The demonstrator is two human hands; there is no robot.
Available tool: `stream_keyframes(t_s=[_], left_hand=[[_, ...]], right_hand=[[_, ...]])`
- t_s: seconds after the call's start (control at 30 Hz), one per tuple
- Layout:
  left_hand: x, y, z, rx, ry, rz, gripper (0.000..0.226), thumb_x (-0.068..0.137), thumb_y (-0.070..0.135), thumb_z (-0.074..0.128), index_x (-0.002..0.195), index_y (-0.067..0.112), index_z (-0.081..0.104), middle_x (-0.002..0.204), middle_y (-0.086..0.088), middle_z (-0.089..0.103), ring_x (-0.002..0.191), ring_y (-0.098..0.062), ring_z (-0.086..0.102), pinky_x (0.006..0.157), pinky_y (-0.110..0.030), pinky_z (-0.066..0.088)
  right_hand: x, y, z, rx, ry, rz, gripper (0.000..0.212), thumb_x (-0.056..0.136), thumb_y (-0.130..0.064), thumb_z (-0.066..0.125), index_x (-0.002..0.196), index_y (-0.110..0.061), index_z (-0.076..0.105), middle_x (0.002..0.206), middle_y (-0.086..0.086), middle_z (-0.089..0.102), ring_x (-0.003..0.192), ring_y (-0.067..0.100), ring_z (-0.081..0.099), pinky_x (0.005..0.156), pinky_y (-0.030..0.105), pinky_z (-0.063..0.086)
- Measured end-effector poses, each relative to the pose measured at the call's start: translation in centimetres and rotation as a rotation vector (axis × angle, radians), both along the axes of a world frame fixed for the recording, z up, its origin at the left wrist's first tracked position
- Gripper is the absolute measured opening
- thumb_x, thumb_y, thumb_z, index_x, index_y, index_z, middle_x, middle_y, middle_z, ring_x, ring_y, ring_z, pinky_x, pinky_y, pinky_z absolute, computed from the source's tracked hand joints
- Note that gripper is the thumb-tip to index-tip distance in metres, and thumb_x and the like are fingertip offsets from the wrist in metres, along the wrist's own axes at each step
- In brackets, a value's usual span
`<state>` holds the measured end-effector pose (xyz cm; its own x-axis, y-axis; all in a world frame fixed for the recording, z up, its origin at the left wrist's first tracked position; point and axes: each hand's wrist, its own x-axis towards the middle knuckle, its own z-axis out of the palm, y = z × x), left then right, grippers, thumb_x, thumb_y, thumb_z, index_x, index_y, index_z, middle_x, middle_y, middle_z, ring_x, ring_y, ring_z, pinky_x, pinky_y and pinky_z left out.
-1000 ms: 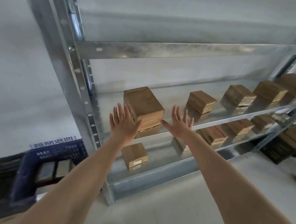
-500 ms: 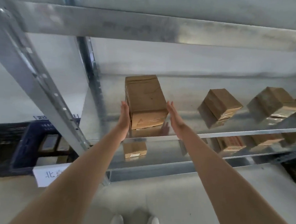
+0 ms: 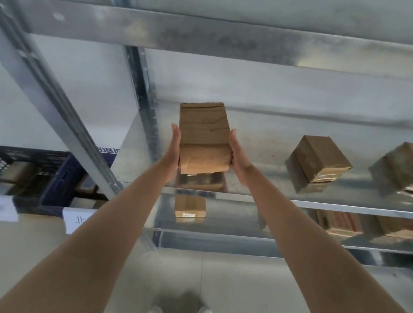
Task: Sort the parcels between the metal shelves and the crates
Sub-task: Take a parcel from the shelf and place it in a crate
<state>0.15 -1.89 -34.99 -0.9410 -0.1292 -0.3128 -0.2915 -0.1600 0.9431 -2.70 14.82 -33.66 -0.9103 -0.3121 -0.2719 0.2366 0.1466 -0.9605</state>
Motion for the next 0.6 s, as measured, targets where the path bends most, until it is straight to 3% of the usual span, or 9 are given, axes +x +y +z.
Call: stream_keyframes(t_s=[0.07, 0.13, 0.23, 0.27, 0.33, 0.4, 0.5, 0.53, 0.6], left_hand=[[0.3, -0.6, 0.7, -0.022, -0.004, -0.013, 0.101, 0.071, 0.094, 0.010, 0.142, 0.033, 0.049, 0.140, -0.002, 0.057, 0.130, -0.023, 0.053, 0.113, -0.051, 0.037], [-0.2, -1.7, -0.5, -0.017, 0.001, -0.044, 0.108, 0.063, 0.097, 0.015, 0.145, 0.032, 0.046, 0.144, -0.003, 0.054, 0.133, -0.024, 0.050, 0.113, -0.050, 0.036], [1.1, -1.9, 1.6, -0.052, -0.030, -0.032, 0.086, 0.083, 0.084, 0.026, 0.144, 0.026, 0.046, 0.141, -0.005, 0.056, 0.128, -0.025, 0.053, 0.108, -0.048, 0.041], [1.2, -2.3, 1.6, -0.053, -0.054, -0.018, 0.069, 0.095, 0.068, 0.035, 0.141, 0.019, 0.048, 0.136, -0.008, 0.058, 0.121, -0.024, 0.057, 0.102, -0.043, 0.046], [1.6, -3.0, 1.3, -0.101, -0.099, 0.008, 0.038, 0.099, 0.032, 0.049, 0.127, 0.006, 0.053, 0.124, -0.014, 0.059, 0.105, -0.024, 0.059, 0.088, -0.036, 0.050], [1.7, -3.9, 0.9, -0.217, -0.120, -0.009, 0.030, 0.094, 0.010, 0.052, 0.121, -0.001, 0.051, 0.121, -0.019, 0.054, 0.102, -0.025, 0.054, 0.085, -0.035, 0.048], [2.0, -4.1, 0.7, -0.229, -0.130, -0.001, 0.056, 0.083, -0.003, 0.054, 0.136, 0.007, 0.040, 0.122, -0.016, 0.053, 0.111, -0.029, 0.054, 0.086, -0.036, 0.047], [2.2, -3.9, 0.8, -0.241, -0.117, 0.008, 0.061, 0.081, -0.005, 0.053, 0.138, 0.011, 0.037, 0.124, -0.014, 0.052, 0.114, -0.029, 0.053, 0.084, -0.034, 0.046], [2.5, -3.4, 1.2, -0.271, -0.087, 0.010, 0.067, 0.081, -0.009, 0.051, 0.140, 0.015, 0.031, 0.125, -0.012, 0.050, 0.117, -0.029, 0.050, 0.076, -0.029, 0.044]], right_hand=[[-0.1, -0.2, 0.2, -0.029, 0.030, 0.021, 0.116, 0.062, -0.099, 0.029, 0.155, -0.029, 0.032, 0.157, -0.002, 0.039, 0.146, 0.021, 0.034, 0.121, 0.052, 0.024], [-0.5, -0.6, -0.4, -0.051, 0.020, 0.025, 0.115, 0.063, -0.099, 0.029, 0.154, -0.028, 0.034, 0.155, -0.002, 0.042, 0.144, 0.021, 0.036, 0.121, 0.052, 0.026], [0.0, -1.3, -0.6, -0.089, -0.068, 0.034, 0.117, 0.063, -0.099, 0.039, 0.151, -0.023, 0.029, 0.153, 0.004, 0.041, 0.141, 0.027, 0.039, 0.117, 0.058, 0.029], [0.6, -1.6, 0.0, -0.093, -0.087, 0.014, 0.105, 0.073, -0.090, 0.046, 0.149, -0.019, 0.027, 0.151, 0.007, 0.041, 0.139, 0.029, 0.041, 0.116, 0.059, 0.031], [1.2, -1.9, 0.3, -0.095, -0.097, -0.031, 0.067, 0.094, -0.052, 0.057, 0.140, -0.014, 0.027, 0.142, 0.011, 0.046, 0.131, 0.030, 0.048, 0.112, 0.055, 0.038], [1.4, -1.8, -0.2, -0.082, -0.088, -0.036, 0.047, 0.097, -0.016, 0.059, 0.134, -0.011, 0.029, 0.136, 0.013, 0.049, 0.121, 0.027, 0.052, 0.102, 0.044, 0.048], [1.8, -1.8, -0.6, -0.070, -0.026, -0.023, 0.049, 0.091, 0.009, 0.053, 0.127, -0.013, 0.028, 0.131, 0.008, 0.044, 0.116, 0.021, 0.048, 0.082, 0.025, 0.051], [1.9, -1.9, -0.6, -0.057, -0.008, -0.025, 0.057, 0.089, 0.013, 0.052, 0.130, -0.016, 0.026, 0.133, 0.005, 0.041, 0.119, 0.021, 0.045, 0.083, 0.025, 0.052], [2.0, -2.5, -0.5, -0.036, -0.001, -0.016, 0.077, 0.084, 0.015, 0.052, 0.145, -0.020, 0.020, 0.141, 0.002, 0.036, 0.127, 0.023, 0.040, 0.099, 0.038, 0.051]])
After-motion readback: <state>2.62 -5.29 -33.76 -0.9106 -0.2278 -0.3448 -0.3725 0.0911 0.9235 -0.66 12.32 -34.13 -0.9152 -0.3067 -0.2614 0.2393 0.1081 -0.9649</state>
